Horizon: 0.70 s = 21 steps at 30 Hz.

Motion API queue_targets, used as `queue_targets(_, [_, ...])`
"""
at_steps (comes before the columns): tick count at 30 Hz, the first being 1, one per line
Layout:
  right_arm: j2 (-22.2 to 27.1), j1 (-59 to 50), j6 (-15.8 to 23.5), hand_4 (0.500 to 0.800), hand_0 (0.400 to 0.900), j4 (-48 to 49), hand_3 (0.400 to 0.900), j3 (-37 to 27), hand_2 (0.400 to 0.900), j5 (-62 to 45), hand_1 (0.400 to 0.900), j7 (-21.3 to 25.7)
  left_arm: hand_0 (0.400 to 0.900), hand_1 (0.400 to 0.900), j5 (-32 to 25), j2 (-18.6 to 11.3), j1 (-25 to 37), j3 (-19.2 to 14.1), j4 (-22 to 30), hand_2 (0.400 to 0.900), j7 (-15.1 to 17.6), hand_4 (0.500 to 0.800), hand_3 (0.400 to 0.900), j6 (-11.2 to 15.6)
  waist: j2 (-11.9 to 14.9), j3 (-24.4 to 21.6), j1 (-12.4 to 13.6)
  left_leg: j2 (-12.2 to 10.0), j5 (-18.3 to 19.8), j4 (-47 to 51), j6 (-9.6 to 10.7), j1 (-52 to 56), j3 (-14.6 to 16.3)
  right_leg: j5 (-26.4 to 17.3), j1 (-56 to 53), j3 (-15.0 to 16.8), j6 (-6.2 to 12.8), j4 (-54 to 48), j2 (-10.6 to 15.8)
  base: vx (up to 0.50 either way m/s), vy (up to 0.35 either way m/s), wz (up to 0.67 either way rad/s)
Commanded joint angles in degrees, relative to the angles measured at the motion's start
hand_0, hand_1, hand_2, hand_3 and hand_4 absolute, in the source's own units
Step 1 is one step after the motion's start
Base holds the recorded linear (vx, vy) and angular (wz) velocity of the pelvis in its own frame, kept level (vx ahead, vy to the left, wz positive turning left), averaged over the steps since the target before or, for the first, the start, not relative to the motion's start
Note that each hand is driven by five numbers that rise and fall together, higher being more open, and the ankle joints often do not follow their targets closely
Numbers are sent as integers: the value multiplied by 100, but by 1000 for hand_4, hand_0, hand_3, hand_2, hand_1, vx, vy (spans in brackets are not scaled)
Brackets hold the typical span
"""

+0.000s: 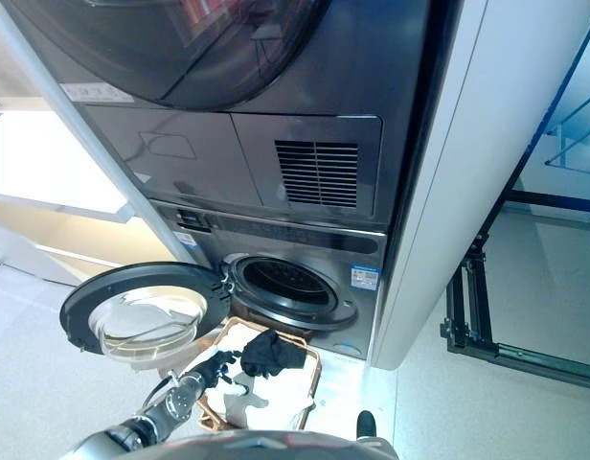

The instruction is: Put the clothes in the basket into the washing machine.

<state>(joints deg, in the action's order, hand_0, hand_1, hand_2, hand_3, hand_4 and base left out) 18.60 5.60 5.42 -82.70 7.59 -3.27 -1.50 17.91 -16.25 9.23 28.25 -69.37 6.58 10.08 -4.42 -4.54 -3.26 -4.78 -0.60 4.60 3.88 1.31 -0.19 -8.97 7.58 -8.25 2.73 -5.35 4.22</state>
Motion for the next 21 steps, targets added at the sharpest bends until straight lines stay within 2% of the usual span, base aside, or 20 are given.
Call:
queue_targets(1, [-206,-206,40,800,900,-245,900,86,900,-115,900,1,900,900,-135,-344,366,-287,2,900,60,800,900,170,351,19,-17,339,-101,40,-126,-283,59,479,-538,168,314,35,-30,0,0,0])
queue_targets(6, [-174,-224,38,800,900,-209,900,86,900,-92,900,44,900,900,-96,-368,376,-307,-50,900,107,800,900,131,348,65,-21,342,-108,40,-130,-316,60,466,-492,185,318,35,-30,-2,2,-1])
queue_targets(9, [-22,-327,35,800,900,-152,900,22,900,-96,900,115,900,900,1,-413,502,-193,-61,900,156,800,900,76,335,191,-51,342,-135,40,-134,-433,75,408,-347,212,322,35,-24,-40,14,-7])
queue_targets(10, [72,-375,40,800,900,-133,900,-11,900,-100,900,150,900,900,56,-446,578,-119,-19,900,181,800,900,69,329,258,-61,341,-152,40,-132,-504,85,382,-271,211,323,35,-20,-138,26,-8])
queue_targets(11, [228,-524,53,800,900,-98,900,-35,900,-145,900,232,900,900,227,-530,822,112,30,900,306,800,900,54,315,473,-94,349,-209,40,-139,-719,92,307,-48,229,317,35,-19,-139,25,-7])
queue_targets(12, [228,-529,54,800,900,-100,900,-38,900,-145,900,232,900,900,228,-528,829,113,26,900,308,800,900,56,314,468,-91,349,-211,40,-139,-730,92,305,-37,230,317,35,-19,-235,39,-10])
queue_targets(13, [415,-685,72,800,900,-83,900,-52,900,-238,900,300,900,900,407,-660,1151,364,145,900,432,800,900,28,306,726,-116,370,-296,40,-154,-984,85,212,228,246,301,62,-11,-183,28,-8])
queue_targets(16, [614,-904,103,800,900,-33,900,-72,900,-428,900,398,900,900,648,-827,1724,756,274,900,629,800,900,5,298,1127,-163,403,-427,26,-186,-1396,102,69,684,307,284,111,15,-199,46,-14])
queue_targets(21, [803,-1022,183,800,900,131,900,-158,900,-694,900,524,900,900,805,-1173,2625,1111,370,900,888,800,900,-46,343,1704,-306,448,-417,-500,-287,-2313,162,26,1704,400,216,661,76,-165,60,-17])
